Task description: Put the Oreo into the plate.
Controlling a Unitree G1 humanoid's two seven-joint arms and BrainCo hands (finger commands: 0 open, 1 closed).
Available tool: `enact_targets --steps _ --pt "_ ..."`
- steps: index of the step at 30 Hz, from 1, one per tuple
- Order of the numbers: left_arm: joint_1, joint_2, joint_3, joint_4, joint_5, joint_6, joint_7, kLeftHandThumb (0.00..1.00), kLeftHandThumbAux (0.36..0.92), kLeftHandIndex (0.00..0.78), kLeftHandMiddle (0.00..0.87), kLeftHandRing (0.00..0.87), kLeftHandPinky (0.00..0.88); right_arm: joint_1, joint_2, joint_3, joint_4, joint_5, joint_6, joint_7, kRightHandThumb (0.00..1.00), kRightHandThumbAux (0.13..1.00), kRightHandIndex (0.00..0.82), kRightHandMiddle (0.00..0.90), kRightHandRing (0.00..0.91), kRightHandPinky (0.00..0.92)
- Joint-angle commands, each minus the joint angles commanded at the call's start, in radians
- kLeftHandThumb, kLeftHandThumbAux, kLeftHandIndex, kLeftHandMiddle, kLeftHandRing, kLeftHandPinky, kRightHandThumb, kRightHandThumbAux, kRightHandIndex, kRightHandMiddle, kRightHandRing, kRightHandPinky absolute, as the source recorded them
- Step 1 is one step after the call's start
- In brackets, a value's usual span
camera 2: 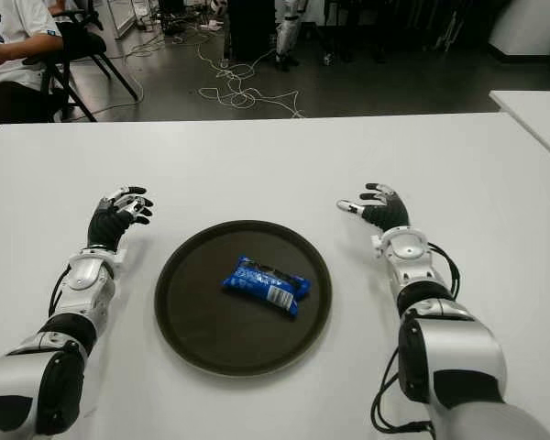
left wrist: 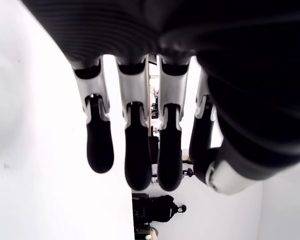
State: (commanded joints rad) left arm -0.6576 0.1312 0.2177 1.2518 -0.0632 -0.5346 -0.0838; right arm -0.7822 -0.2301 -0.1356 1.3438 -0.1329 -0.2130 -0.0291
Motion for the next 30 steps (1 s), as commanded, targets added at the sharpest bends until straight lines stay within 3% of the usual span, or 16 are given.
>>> enact_targets --steps 30 --pt "0.009 0.002 0.022 -0.002 -0.024 -0.003 -0.039 0.827 0.676 0.381 0.513 0.508 0.487 -0.005 -0.007 0.012 -0.028 -0.004 -0.105 0.005 0.0 0.811 0.212 0.278 0.286 0.287"
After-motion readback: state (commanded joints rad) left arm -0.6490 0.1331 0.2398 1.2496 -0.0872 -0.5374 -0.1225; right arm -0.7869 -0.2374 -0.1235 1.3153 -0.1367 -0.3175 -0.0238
